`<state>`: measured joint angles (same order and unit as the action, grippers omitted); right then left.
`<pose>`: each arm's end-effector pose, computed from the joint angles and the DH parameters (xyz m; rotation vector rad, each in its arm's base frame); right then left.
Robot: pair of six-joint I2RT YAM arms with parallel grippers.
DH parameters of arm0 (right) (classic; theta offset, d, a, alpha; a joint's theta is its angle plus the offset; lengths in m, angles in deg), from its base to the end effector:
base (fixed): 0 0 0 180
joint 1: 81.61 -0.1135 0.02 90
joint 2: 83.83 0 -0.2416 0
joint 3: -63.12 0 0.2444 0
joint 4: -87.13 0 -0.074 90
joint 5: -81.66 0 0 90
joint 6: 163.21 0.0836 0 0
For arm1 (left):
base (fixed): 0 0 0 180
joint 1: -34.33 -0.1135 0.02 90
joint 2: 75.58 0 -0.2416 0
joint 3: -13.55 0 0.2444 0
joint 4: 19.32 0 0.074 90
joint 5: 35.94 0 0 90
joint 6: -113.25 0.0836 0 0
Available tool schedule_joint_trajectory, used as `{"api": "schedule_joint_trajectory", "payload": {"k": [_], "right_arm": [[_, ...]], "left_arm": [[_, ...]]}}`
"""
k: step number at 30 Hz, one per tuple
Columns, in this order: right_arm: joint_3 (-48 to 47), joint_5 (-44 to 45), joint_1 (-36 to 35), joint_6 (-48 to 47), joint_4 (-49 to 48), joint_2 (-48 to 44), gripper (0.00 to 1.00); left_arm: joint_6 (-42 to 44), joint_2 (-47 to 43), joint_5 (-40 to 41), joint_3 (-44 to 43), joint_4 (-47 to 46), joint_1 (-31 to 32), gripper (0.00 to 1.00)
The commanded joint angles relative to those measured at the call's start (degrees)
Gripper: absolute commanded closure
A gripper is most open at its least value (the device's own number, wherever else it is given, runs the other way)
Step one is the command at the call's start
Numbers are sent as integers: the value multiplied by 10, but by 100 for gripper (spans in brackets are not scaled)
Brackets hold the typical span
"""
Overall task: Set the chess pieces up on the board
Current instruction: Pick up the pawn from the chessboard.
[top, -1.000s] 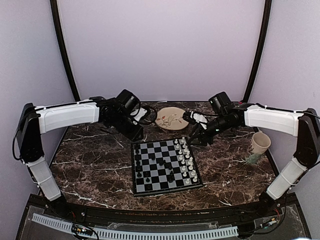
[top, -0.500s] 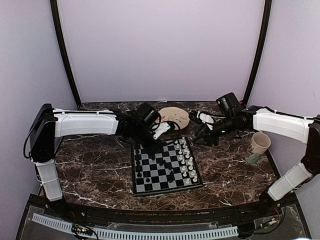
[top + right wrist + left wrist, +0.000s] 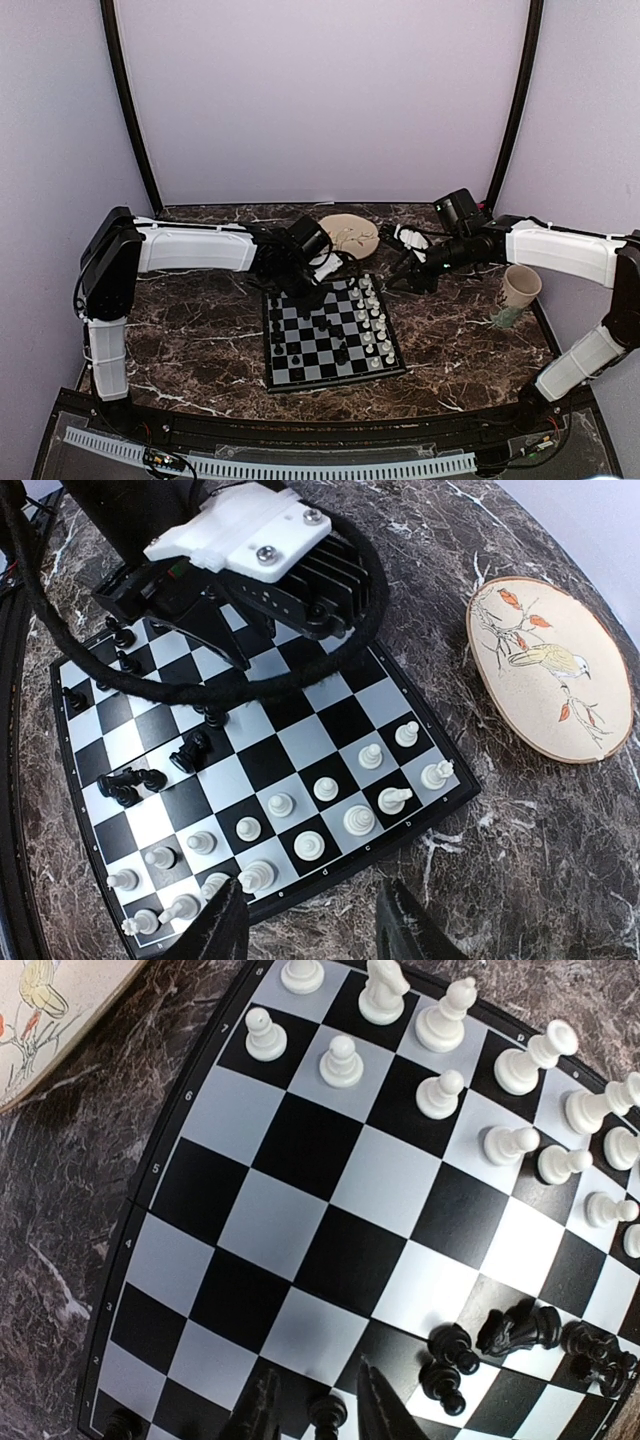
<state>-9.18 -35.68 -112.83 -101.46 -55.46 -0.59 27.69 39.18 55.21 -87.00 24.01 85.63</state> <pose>0.2624 0.2039 0.1963 -1.3626 1.9445 0.5982 0.2781 -0.3444 0.1399 1.2088 2.3022 -0.2770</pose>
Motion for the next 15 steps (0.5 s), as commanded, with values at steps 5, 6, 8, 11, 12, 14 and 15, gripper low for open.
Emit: {"api": "schedule_joint_trajectory", "payload": {"k": [5,6,8,11,12,14,15], "right_arm": [[10,2,5,-3,-19,-14,56],[10,2,5,-4,-19,-12,56],[10,0,6,-4,-20,-10,56],[10,0,6,-4,-19,-9,56],[10,-1,6,-4,-20,-9,56],[10,0,5,-4,-19,-8,56],[10,-1,6,-4,-20,-8,56]], "left_arm": [[-15,10,19,-12,61,-1,76],[-15,11,20,-11,61,-1,77],[-16,13,22,-11,66,-1,79],[-15,14,25,-14,72,-1,82],[-15,14,25,-15,75,-1,83],[-15,15,23,-18,80,-1,85],[-15,17,23,-19,83,-1,85]]}}
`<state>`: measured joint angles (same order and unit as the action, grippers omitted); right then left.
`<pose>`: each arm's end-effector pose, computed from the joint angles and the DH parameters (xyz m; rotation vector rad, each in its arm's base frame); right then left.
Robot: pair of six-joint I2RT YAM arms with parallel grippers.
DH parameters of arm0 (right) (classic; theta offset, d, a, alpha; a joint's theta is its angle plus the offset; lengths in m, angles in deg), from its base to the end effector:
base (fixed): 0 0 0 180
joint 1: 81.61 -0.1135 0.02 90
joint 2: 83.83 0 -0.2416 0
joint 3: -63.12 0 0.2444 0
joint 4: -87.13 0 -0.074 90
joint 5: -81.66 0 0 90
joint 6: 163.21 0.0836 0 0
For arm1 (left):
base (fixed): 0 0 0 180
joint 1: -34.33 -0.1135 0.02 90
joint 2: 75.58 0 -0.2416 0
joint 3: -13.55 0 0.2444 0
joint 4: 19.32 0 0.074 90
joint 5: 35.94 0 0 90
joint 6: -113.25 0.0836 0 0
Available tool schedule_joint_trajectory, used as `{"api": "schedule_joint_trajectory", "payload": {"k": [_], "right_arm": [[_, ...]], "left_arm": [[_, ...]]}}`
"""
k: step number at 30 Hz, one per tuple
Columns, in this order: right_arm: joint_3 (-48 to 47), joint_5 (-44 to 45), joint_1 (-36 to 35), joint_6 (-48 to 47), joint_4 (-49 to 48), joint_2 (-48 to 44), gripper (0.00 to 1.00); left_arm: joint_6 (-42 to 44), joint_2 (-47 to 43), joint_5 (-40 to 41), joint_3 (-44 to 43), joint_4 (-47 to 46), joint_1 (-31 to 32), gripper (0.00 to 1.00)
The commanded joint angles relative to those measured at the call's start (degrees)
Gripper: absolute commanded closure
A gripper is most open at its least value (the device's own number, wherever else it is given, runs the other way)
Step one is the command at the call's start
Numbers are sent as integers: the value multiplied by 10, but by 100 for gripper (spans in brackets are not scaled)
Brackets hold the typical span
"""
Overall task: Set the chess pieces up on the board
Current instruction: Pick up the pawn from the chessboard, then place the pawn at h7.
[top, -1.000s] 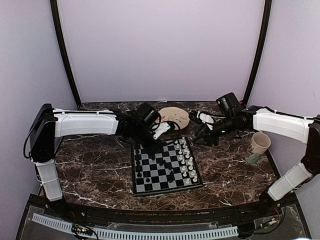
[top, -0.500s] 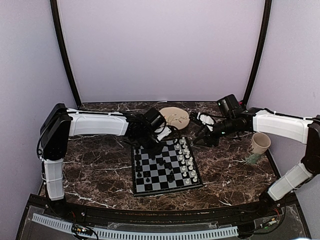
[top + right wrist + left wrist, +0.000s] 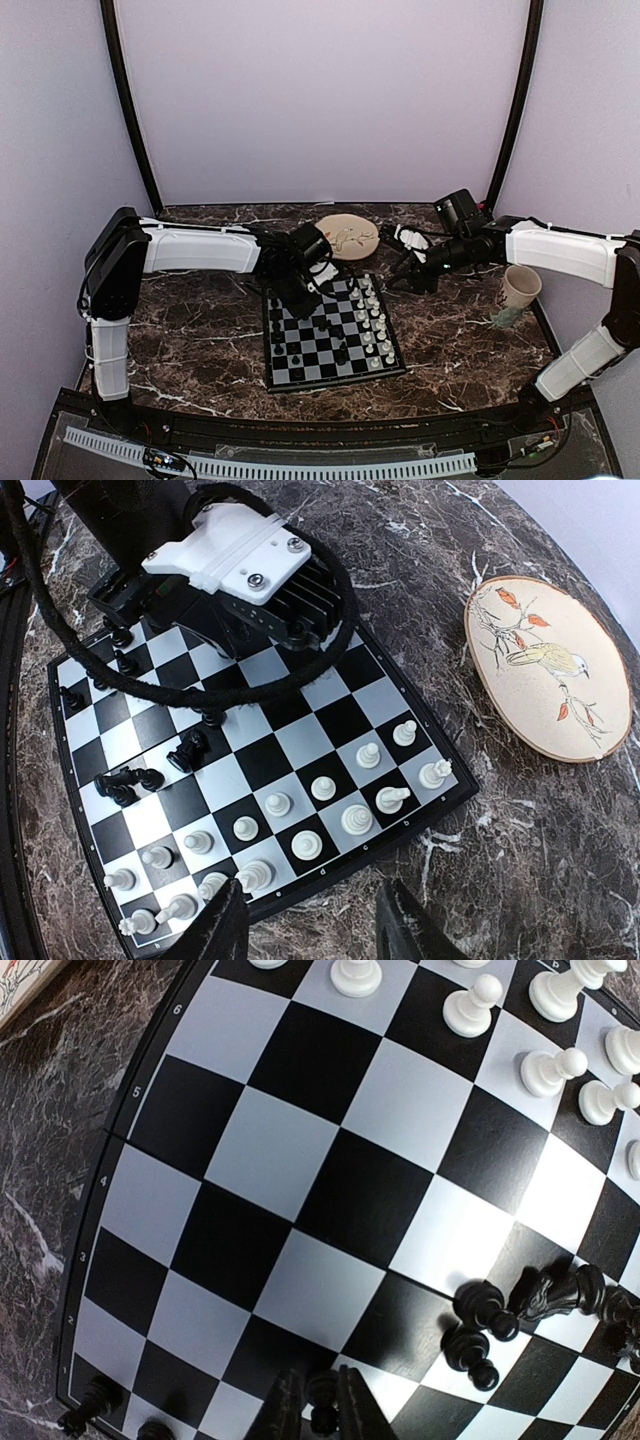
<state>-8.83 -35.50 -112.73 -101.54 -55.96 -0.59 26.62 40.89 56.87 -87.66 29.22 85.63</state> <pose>0.2629 0.2033 0.1950 -1.3604 1.9432 0.5924 0.2739 -0.3354 0.1241 1.2250 2.4034 -0.1945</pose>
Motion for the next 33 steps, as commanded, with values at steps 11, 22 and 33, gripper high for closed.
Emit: {"api": "schedule_joint_trajectory", "payload": {"k": [11,22,33], "right_arm": [[9,-2,4,-6,-16,-6,56],[6,-3,5,-6,-14,-3,56],[4,-4,5,-5,-13,0,56]], "left_arm": [[-7,6,7,-32,64,-3,88],[-9,9,4,-47,93,-16,84],[-4,16,-3,-52,103,-21,81]]}}
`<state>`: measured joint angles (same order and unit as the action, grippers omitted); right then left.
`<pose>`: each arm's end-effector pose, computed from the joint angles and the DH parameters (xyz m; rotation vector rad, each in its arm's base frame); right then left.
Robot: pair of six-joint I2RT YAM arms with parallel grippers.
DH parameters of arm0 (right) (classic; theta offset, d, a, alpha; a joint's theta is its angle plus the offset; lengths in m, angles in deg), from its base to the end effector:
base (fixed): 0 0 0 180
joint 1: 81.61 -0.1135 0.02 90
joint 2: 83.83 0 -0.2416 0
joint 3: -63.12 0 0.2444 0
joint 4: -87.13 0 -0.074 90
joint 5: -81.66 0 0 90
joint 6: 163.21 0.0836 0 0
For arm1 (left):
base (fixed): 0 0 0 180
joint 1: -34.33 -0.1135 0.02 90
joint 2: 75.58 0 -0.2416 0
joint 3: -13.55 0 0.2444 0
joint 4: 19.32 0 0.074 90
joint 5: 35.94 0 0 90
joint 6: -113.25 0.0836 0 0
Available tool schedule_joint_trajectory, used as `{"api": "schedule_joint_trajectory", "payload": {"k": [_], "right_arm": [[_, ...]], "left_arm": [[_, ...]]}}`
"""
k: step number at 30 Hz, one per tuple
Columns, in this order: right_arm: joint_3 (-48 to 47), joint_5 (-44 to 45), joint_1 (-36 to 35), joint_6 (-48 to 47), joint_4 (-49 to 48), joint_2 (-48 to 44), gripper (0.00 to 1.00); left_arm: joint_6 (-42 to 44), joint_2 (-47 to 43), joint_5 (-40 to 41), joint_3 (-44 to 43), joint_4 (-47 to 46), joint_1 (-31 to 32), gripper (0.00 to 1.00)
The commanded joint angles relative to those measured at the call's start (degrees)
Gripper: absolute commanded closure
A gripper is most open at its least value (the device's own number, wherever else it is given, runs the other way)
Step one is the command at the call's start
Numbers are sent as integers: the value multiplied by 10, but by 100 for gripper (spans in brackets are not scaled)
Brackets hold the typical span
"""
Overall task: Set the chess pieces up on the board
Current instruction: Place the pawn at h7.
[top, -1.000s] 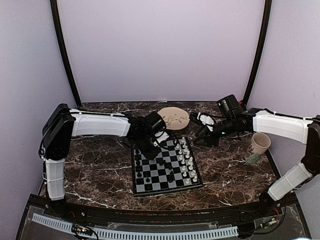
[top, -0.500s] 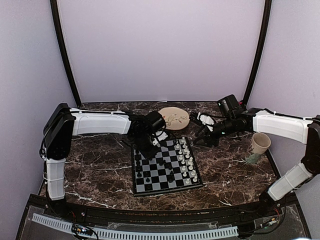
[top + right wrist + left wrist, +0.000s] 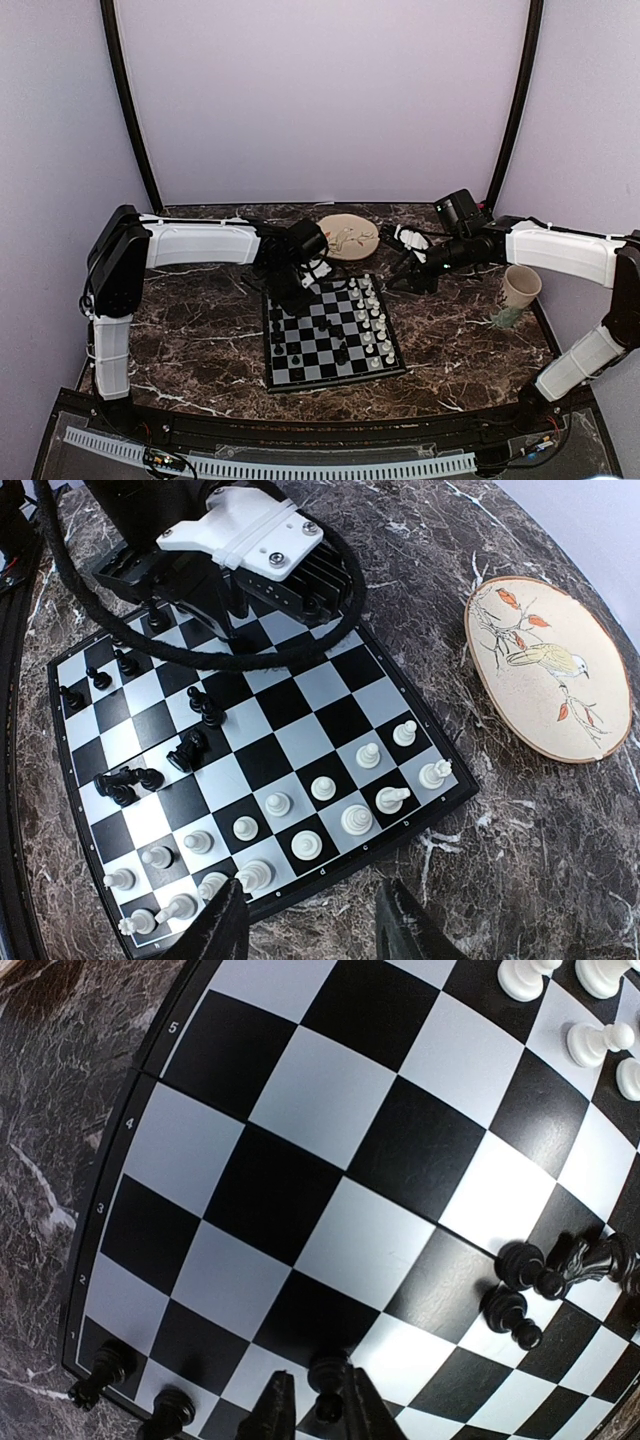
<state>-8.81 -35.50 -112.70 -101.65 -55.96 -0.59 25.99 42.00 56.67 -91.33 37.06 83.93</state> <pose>0.2630 0.2031 0.1948 -1.3617 1.9424 0.5913 0.2793 -0.3223 0.1268 1.2178 2.5047 -0.1462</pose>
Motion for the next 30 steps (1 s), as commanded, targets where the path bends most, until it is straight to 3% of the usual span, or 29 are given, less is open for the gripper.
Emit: {"api": "schedule_joint_trajectory", "payload": {"k": [1,11,30], "right_arm": [[4,-5,4,-4,-13,0,56],[4,-4,4,-5,-13,1,56],[6,1,4,-9,-15,3,56]], "left_arm": [[2,6,-1,-16,27,-4,81],[7,11,-12,-30,35,-14,91],[-4,21,13,-40,-16,-65,91]]}}
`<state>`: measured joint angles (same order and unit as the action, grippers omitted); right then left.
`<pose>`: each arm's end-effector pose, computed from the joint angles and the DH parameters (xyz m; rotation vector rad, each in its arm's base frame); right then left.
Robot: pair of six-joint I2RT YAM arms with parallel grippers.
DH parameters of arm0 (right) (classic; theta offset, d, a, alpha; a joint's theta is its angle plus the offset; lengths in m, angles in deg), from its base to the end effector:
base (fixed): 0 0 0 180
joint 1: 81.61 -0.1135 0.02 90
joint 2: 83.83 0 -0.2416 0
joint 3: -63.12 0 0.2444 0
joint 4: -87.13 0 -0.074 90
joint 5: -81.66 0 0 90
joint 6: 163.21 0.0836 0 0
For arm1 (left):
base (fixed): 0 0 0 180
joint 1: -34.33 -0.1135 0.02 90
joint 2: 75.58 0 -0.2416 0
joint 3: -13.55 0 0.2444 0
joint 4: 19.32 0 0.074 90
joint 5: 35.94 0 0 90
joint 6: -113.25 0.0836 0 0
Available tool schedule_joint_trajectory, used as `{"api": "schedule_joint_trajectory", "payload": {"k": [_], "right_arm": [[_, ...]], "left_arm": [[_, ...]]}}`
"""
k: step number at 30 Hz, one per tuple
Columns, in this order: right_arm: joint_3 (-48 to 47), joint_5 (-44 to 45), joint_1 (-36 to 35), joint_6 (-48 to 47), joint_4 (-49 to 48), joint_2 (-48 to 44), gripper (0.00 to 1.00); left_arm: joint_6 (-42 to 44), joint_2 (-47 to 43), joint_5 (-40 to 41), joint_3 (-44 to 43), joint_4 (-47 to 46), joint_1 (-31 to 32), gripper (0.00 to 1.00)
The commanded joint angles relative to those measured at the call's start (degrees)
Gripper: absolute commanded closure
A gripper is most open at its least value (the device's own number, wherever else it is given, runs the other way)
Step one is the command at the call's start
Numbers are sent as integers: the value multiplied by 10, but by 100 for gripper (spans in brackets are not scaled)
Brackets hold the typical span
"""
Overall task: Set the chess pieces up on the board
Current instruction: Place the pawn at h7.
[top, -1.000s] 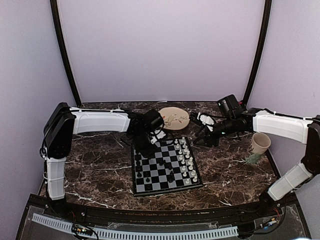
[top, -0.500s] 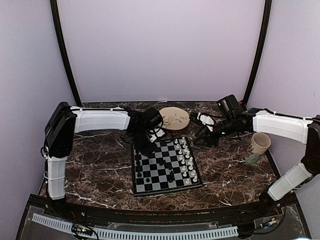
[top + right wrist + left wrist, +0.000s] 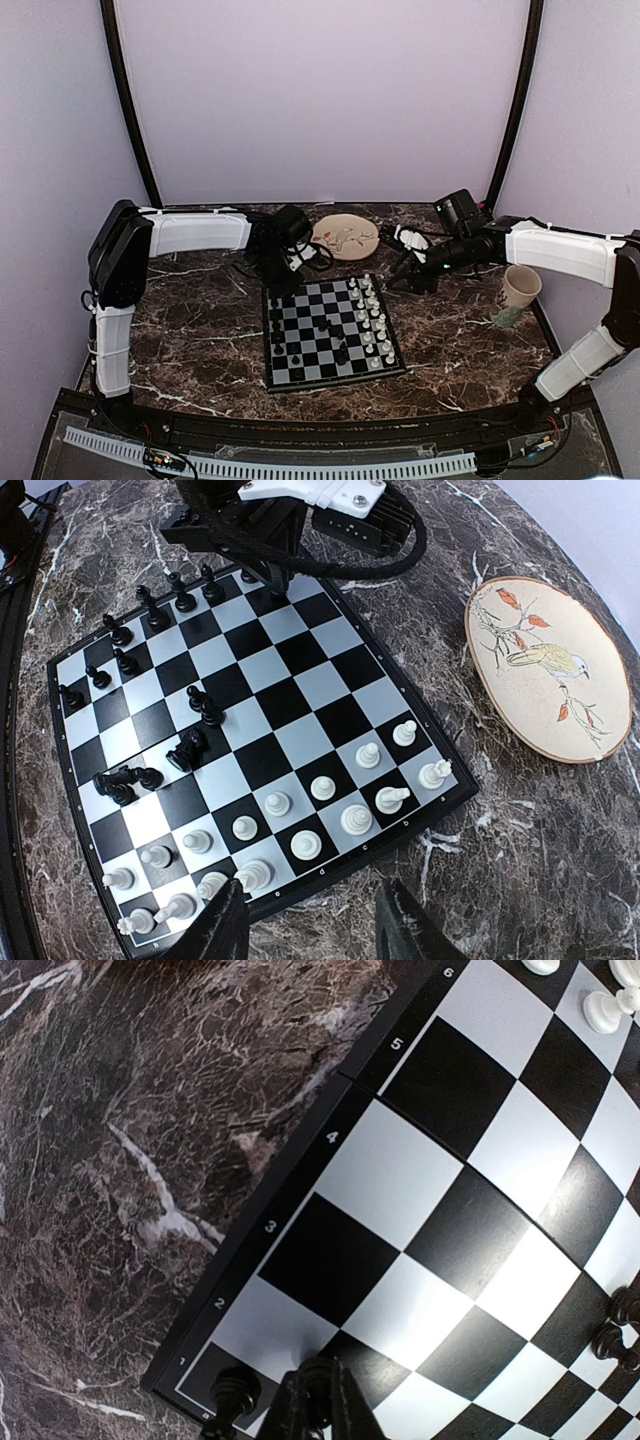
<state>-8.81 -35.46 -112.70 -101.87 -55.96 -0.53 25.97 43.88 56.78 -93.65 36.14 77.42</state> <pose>0.2631 0.2031 0.1945 -1.3652 1.9406 0.5888 0.3221 -0.2959 0.1262 1.0614 2.5453 -0.1259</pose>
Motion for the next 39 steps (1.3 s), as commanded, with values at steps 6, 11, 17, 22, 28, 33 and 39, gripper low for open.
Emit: {"api": "schedule_joint_trajectory", "payload": {"k": [6,11,17,22,28,33,39], "right_arm": [[5,0,4,-7,-15,8,57],[5,0,5,-8,-15,10,56],[4,0,4,-7,-13,11,57],[4,0,4,-7,-13,12,56],[1,-1,4,-7,-12,13,57],[1,1,4,-7,-12,12,57],[1,12,4,-6,-14,7,56]], "left_arm": [[-3,9,23,-16,-16,-3,90],[-4,11,28,-16,-21,-7,90],[-5,16,31,-20,-19,-8,89],[-6,16,33,-21,-18,-8,85],[-11,15,26,-39,-5,-8,78],[-14,-15,18,-55,-17,-7,72],[39,-89,-43,-5,-72,30,72]]}}
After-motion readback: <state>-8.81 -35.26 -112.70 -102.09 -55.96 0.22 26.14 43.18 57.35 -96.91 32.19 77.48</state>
